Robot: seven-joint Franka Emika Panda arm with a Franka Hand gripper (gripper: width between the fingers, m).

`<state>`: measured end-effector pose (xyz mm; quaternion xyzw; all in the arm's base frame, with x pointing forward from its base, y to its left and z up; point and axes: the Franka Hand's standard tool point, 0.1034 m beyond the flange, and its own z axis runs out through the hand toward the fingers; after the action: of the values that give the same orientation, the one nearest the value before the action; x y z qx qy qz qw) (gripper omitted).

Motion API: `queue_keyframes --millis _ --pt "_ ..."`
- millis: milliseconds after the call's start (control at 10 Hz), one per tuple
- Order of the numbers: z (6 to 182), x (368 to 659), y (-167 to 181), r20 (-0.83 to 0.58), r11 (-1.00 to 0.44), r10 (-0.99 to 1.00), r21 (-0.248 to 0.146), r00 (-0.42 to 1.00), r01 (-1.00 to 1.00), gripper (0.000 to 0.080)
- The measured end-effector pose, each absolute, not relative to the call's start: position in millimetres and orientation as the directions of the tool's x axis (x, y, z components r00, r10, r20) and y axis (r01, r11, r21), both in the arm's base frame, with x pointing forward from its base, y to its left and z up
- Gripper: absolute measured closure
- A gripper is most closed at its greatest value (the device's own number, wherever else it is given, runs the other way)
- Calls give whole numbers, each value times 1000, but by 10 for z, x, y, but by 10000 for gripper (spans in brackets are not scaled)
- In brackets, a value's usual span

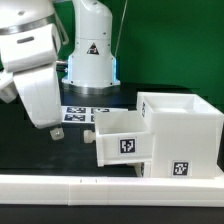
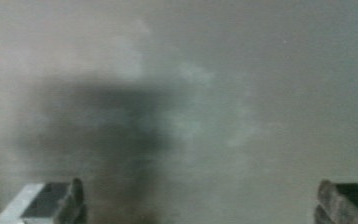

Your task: Assemble drawer

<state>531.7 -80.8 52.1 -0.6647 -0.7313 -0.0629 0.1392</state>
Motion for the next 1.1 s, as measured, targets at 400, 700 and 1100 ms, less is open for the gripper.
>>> queue_keyframes --millis 400,700,1100 --pt "535 5375 -445 287 33 958 -125 4 992 151" --pt "587 5415 -199 286 -33 955 -146 74 989 151" --pt "567 5424 77 281 -88 951 -160 131 983 151"
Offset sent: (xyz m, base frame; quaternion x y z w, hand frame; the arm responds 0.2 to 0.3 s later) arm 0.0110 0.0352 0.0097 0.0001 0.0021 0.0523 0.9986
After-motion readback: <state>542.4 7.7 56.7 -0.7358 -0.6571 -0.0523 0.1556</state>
